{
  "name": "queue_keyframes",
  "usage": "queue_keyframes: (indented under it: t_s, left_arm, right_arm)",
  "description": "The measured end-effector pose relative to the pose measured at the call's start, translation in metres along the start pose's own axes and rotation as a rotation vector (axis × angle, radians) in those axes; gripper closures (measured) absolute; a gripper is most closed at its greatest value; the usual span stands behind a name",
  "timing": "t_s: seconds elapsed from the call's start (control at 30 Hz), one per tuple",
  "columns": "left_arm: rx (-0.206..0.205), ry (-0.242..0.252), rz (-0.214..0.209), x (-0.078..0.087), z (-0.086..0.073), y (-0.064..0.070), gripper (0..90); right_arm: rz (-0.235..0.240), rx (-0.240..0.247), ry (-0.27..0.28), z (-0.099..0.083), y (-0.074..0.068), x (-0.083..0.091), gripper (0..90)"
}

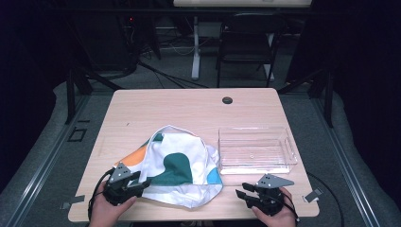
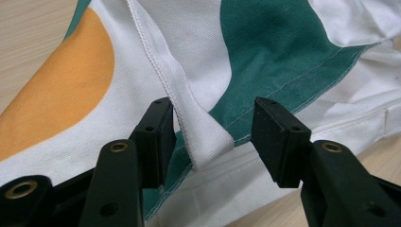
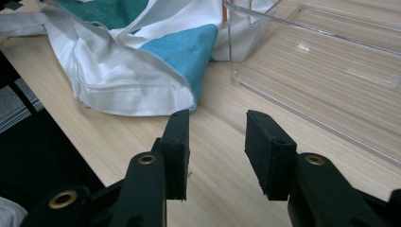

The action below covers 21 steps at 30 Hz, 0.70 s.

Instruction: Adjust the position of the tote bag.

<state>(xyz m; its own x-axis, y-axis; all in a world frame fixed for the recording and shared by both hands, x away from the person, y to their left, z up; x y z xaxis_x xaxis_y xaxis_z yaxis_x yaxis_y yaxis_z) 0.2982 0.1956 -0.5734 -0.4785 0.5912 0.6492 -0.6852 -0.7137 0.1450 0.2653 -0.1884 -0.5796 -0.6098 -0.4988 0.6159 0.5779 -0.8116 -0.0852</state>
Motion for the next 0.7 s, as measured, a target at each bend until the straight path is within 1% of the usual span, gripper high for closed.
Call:
queue_keyframes:
  t_s: [0.1,0.17,0.27,0.3,0.33,0.37,0.5,0.6,0.63,0.67,0.7]
  left_arm:
    - [0.008,0.010,-0.009,0.0004,0.0012,-0.0005,51.1]
    - [0.014,0.018,-0.010,0.0010,0.0021,-0.0010,53.8]
    - [0.020,0.023,-0.012,0.0020,0.0025,-0.0019,60.1]
    - [0.019,0.022,-0.011,0.0025,0.0027,-0.0023,64.5]
    - [0.023,0.025,-0.013,0.0028,0.0029,-0.0023,64.5]
    - [0.027,0.030,-0.010,0.0031,0.0034,-0.0024,67.7]
    - [0.027,0.021,-0.008,0.0033,0.0036,-0.0022,72.4]
    - [0.029,0.016,-0.011,0.0023,0.0039,-0.0013,74.3]
    - [0.026,0.010,0.007,0.0026,0.0036,-0.0018,76.1]
    - [0.028,0.009,0.011,0.0025,0.0034,-0.0021,80.9]
    - [0.031,0.006,0.010,0.0030,0.0032,-0.0023,81.6]
  right_arm:
    - [-0.002,0.004,-0.009,-0.0009,0.0009,0.0000,59.8]
    - [-0.006,-0.001,-0.008,-0.0010,0.0012,-0.0004,59.1]
    - [-0.006,-0.007,-0.005,-0.0011,0.0015,-0.0006,59.0]
    - [-0.005,-0.008,0.001,-0.0009,0.0017,-0.0007,58.9]
    - [-0.005,-0.008,0.001,-0.0009,0.0017,-0.0007,58.9]
    - [-0.010,-0.012,0.006,-0.0005,0.0023,-0.0003,59.0]
    - [-0.010,-0.012,0.015,0.0003,0.0029,0.0008,59.9]
    - [-0.018,-0.011,0.021,0.0021,0.0034,0.0023,61.2]
    - [-0.017,-0.010,0.021,0.0035,0.0035,0.0033,62.0]
    - [-0.019,-0.014,0.027,0.0060,0.0022,0.0048,63.3]
    - [-0.016,-0.002,0.027,0.0076,0.0013,0.0057,64.1]
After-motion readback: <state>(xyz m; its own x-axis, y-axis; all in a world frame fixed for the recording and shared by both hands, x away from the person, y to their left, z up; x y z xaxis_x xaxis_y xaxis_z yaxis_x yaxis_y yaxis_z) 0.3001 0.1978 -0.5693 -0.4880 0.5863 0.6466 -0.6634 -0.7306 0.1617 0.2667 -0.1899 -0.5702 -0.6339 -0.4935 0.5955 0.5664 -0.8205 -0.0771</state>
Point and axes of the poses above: each handheld gripper's, and its own axes: x roughly backward along the jaws, z roughly out of its top, y roughly to its right, the point moved 6 cm from there along -x, roughly forward along the jaws, and after that the axes turned 7 degrees about -z, right-handed, at the moved point
